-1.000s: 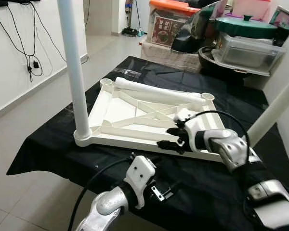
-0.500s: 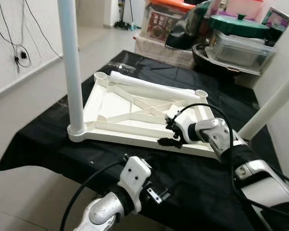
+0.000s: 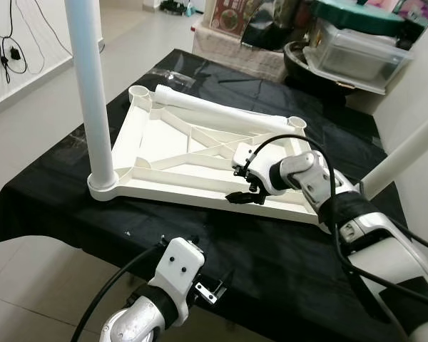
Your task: Building children table
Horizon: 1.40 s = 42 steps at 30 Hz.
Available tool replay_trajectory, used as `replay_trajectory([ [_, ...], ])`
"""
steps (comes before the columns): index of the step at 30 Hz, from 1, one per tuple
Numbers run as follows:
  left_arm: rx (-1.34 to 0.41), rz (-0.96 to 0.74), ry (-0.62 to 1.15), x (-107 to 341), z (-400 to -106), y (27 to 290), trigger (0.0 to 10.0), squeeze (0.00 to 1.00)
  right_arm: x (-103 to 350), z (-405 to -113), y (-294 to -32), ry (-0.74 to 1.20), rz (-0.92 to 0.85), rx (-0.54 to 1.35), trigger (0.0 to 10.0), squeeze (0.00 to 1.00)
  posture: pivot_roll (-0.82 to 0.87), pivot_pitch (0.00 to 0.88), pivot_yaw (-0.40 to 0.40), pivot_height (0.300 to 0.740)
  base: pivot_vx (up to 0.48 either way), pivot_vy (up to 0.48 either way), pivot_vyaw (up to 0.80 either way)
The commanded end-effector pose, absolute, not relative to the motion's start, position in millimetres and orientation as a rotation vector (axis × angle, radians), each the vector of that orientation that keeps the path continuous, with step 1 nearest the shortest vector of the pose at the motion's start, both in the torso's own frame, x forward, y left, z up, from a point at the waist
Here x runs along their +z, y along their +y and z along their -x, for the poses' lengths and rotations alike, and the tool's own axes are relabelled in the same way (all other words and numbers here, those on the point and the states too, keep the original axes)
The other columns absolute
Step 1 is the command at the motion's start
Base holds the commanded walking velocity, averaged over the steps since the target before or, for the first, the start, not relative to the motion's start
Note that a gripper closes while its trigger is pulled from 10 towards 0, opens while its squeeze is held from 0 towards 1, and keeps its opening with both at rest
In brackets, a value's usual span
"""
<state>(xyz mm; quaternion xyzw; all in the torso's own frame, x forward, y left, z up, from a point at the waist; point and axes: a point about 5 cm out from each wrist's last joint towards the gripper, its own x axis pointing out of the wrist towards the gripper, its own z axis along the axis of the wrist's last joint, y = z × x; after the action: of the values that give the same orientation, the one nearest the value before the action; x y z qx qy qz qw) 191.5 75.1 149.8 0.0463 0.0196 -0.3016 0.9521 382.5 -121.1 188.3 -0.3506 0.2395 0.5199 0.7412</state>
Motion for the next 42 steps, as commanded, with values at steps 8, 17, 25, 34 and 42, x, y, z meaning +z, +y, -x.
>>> replay_trajectory([
  [8, -0.649, -0.079, 0.096, 147, -182, 71, 10.0, 0.00, 229, -394, -127, 0.340, 0.416, 1.103, 10.0, 0.00, 0.05, 0.207, -0.223, 0.740, 0.000, 0.000, 0.00],
  [17, -0.658, -0.083, 0.105, 146, -183, 70, 10.0, 0.00, 201, -376, -141, 0.527, 0.572, 1.305, 10.0, 0.00, 0.05, 0.200, -0.211, 0.740, 0.000, 0.000, 0.00],
  [25, -0.655, -0.089, 0.111, 146, -184, 71, 10.0, 0.00, 186, -376, -139, 0.559, 0.693, 1.266, 10.0, 0.00, 0.05, 0.196, -0.206, 0.740, 0.000, 0.000, 0.00],
  [34, -0.663, -0.083, 0.113, 147, -184, 70, 10.0, 0.00, 176, -389, -132, 0.495, 1.047, 1.021, 0.0, 0.00, 0.05, 0.198, -0.207, 0.740, 0.000, 0.000, 0.00],
  [42, -0.662, -0.078, 0.112, 148, -184, 69, 10.0, 0.00, 169, -382, -138, 0.512, 1.250, 1.154, 0.0, 0.00, 0.05, 0.192, -0.216, 0.740, 0.000, 0.000, 0.00],
])
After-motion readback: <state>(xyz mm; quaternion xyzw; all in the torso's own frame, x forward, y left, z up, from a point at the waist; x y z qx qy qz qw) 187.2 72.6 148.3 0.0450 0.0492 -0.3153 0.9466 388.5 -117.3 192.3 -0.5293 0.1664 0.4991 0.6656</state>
